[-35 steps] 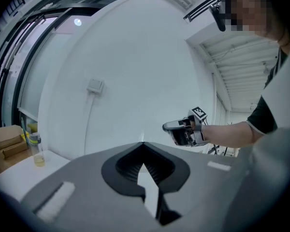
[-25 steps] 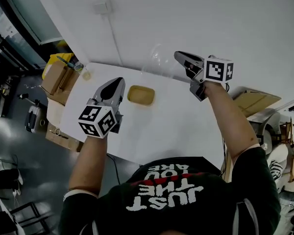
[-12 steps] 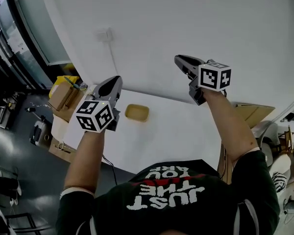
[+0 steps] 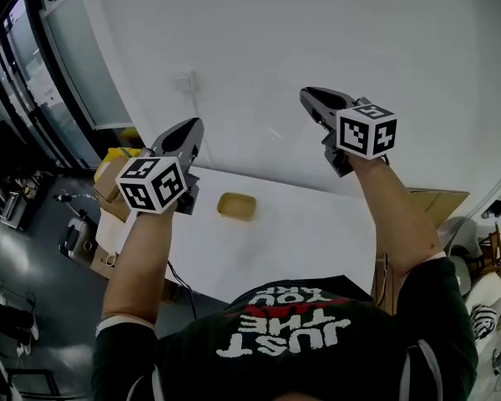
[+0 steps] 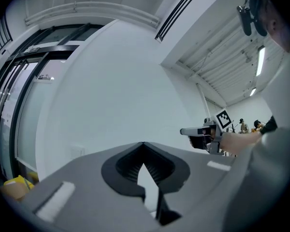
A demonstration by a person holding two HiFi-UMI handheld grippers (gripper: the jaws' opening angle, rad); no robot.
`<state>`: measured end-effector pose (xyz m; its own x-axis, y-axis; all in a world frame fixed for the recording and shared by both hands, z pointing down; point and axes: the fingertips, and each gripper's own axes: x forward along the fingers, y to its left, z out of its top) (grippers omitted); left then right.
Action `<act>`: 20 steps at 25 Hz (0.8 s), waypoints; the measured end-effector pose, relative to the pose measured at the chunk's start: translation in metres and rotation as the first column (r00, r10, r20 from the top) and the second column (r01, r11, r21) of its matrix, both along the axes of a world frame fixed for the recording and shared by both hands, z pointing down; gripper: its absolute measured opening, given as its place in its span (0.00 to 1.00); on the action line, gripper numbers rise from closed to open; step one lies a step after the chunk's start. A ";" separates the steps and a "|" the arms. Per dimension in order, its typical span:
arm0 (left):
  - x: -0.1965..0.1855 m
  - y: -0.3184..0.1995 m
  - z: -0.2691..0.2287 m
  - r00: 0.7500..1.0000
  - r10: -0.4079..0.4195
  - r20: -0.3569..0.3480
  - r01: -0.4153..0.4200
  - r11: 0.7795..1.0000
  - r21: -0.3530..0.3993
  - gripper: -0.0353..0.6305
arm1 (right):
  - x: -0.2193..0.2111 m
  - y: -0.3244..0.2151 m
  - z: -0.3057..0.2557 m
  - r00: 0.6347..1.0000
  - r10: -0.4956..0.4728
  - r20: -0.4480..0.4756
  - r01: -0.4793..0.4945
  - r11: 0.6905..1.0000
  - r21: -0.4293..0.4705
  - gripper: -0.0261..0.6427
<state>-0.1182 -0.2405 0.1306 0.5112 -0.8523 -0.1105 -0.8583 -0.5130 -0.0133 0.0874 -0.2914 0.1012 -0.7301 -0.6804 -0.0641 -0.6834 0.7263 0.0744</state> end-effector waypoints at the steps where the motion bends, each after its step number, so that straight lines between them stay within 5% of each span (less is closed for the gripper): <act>1: -0.001 0.002 -0.005 1.000 -0.004 0.003 0.004 1.000 0.007 0.06 | 0.000 0.004 -0.005 1.000 0.005 -0.007 -0.005 1.000 0.019 0.09; 20: 0.015 0.023 -0.052 0.998 -0.025 0.052 0.022 0.997 0.075 0.06 | 0.010 0.039 -0.065 0.990 0.115 -0.086 -0.089 0.960 0.266 0.09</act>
<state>-0.1028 -0.2178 0.0789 0.4979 -0.8545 -0.1478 -0.8671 -0.4886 -0.0966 0.0978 -0.2524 0.0363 -0.6693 -0.7208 -0.1801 -0.7324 0.5992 0.3233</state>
